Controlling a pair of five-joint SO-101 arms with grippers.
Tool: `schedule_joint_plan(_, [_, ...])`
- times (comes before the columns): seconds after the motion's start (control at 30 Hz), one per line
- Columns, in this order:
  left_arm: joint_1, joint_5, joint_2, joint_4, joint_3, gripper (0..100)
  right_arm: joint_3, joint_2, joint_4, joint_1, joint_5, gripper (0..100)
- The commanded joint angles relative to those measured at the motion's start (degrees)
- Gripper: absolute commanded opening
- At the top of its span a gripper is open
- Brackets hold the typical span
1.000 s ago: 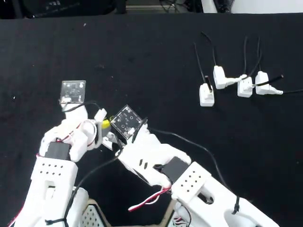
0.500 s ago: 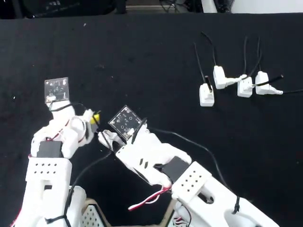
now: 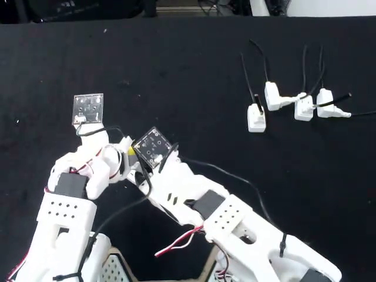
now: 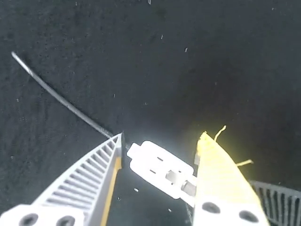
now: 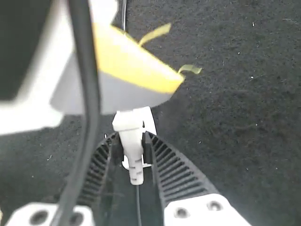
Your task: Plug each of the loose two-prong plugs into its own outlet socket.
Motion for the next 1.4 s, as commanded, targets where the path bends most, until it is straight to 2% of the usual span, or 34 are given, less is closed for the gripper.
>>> schedule_joint_plan(0.0, [0.22,-3.34,-0.53,0.0,0.66,25,-3.12,0.22,-1.41,-0.18,-0.44,1.1])
schedule_joint_plan(0.27, [-4.26,-5.45,-0.53,-0.62,3.3,25,-3.38,0.22,-1.05,-0.26,-0.53,1.1])
schedule_joint_plan(0.4, [-7.34,-5.54,-0.53,-4.31,5.67,25,-4.0,0.22,1.14,-0.53,-0.35,1.1])
schedule_joint_plan(0.6, [-7.34,-5.27,-0.53,-9.05,10.51,25,-5.49,0.31,3.52,-0.53,-0.09,1.1])
schedule_joint_plan(1.0, [-8.48,-5.63,-0.53,-9.41,9.63,25,-5.58,0.31,3.96,-0.18,-0.09,1.1])
schedule_joint_plan(1.13, [-14.37,-5.19,0.53,-8.79,8.13,25,-8.48,0.75,10.37,-0.53,-0.09,1.1])
schedule_joint_plan(1.27, [-14.81,-4.4,5.1,-8.97,7.52,25,-11.47,0.75,15.47,-1.93,-0.09,1.1])
schedule_joint_plan(1.37, [-14.64,-4.4,11.25,-12.75,5.23,25,-11.38,0.75,15.91,-4.31,0.53,1.1])
